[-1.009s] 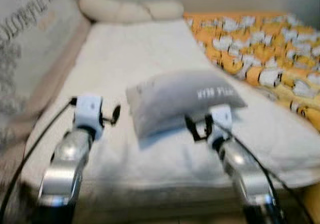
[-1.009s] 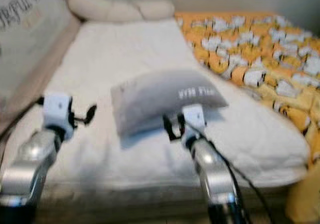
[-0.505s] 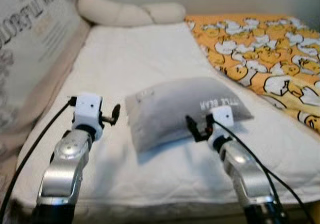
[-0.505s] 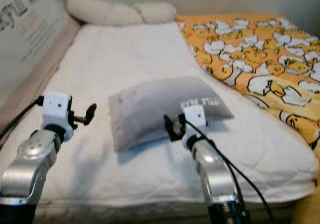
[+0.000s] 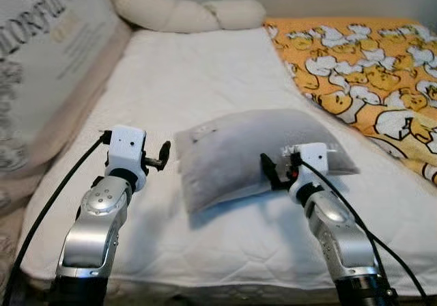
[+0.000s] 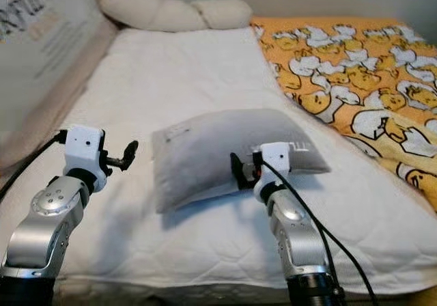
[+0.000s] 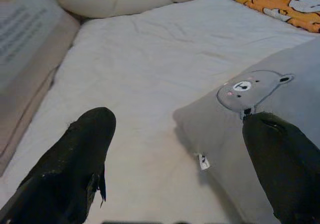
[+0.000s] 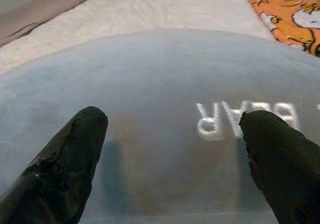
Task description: Clean up the room
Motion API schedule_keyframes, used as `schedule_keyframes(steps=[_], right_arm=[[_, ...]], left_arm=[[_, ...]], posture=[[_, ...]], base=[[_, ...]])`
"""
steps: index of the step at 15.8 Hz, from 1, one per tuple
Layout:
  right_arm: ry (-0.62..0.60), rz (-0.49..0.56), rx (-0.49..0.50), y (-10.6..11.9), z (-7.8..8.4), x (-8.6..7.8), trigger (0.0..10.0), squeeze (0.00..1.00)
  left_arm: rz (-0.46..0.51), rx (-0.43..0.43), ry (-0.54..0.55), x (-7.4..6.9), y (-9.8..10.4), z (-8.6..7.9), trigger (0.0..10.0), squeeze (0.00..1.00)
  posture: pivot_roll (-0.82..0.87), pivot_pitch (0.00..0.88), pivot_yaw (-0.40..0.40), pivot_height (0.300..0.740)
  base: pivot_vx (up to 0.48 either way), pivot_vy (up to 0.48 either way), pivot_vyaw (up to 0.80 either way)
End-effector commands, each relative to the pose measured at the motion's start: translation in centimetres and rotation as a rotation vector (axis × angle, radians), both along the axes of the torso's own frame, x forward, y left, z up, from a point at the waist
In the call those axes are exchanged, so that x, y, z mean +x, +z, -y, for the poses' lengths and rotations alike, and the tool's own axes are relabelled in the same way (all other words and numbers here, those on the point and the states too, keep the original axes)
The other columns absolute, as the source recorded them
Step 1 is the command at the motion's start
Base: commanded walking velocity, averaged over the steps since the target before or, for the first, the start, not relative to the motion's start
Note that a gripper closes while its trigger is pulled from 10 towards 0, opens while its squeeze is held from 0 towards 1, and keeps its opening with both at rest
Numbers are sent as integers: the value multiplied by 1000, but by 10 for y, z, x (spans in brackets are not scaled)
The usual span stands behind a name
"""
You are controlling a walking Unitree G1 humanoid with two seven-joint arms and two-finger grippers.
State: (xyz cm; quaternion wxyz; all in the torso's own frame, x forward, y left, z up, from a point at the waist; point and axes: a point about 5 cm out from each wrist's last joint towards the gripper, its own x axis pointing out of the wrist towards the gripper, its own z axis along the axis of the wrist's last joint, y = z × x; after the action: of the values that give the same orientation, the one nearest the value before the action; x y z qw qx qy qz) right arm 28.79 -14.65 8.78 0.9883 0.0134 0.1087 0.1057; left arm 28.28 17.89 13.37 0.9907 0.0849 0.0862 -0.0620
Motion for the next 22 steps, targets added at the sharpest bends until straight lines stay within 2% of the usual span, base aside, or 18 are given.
schedule_keyframes(steps=[1,2,3,5,6,7,8,11,12,13,15,16,17,18,19,20,21,22], right_arm=[[-21,-3,21,1,6,1,10000,0],[-38,-23,15,0,9,1,10000,690],[-86,-66,22,-3,15,3,10000,1000],[-123,-109,12,-5,20,5,10000,1000],[-128,-132,28,-4,20,6,10000,1000],[-127,-140,36,-4,19,6,10000,1000],[-144,-161,61,-2,20,8,10000,1000],[-181,-204,102,-4,23,7,10000,1000],[-193,-236,124,-8,24,5,10000,1000],[-198,-256,128,-12,25,3,10000,1000],[-218,-304,153,-18,26,-2,10000,1000],[-221,-313,170,-19,26,-3,10000,1000],[-225,-328,199,-19,25,-4,10000,1000],[-225,-334,216,-19,25,-4,10000,1000],[-232,-347,238,-21,24,-4,10000,824],[-235,-352,249,-22,23,-4,10000,0],[-250,-369,283,-26,21,-3,10000,0],[-265,-385,283,-32,22,-4,10000,0]], left_arm=[[1,10,-1,0,0,2,10000,0],[-3,10,-17,-1,-1,5,10000,0],[-19,6,-71,-1,-4,13,10000,0],[-51,20,-146,1,-10,22,10000,0],[-81,16,-138,11,-17,22,10000,0],[-93,10,-132,14,-19,21,10000,0],[-155,-50,-143,26,-30,25,10000,0],[-227,-170,-145,36,-47,32,10000,0],[-267,-278,-128,41,-57,36,10000,0],[-300,-335,-116,43,-63,38,10000,0],[-391,-489,-155,43,-78,56,10000,0],[-427,-637,-210,42,-81,73,10000,0],[-472,-770,-254,39,-84,89,7647,0],[-497,-797,-252,37,-87,94,3255,0],[-529,-811,-246,36,-92,99,0,0],[-544,-827,-241,35,-94,101,0,0],[-565,-889,-240,36,-94,105,0,0],[-556,-875,-262,37,-93,106,0,0]], posture=[[-8,0,21,740],[-2,0,18,740],[0,0,16,740],[0,0,10,740],[-8,0,5,740],[-10,0,4,740],[-17,0,2,740],[-22,0,-8,740],[-27,0,-7,740],[-32,0,-4,740],[-52,0,8,740],[-65,0,16,740],[-72,0,21,740],[-77,0,25,740],[-89,0,34,740],[-95,0,40,740],[-99,0,45,740],[-96,0,44,740]], base=[[0,0,0],[0,0,0],[0,0,0],[0,0,0],[0,0,0],[0,0,0],[0,0,0],[0,0,0],[0,0,0],[0,0,0],[0,0,0],[0,0,0],[0,0,0],[0,0,0],[0,0,0],[0,0,0],[0,0,0],[0,0,0]])
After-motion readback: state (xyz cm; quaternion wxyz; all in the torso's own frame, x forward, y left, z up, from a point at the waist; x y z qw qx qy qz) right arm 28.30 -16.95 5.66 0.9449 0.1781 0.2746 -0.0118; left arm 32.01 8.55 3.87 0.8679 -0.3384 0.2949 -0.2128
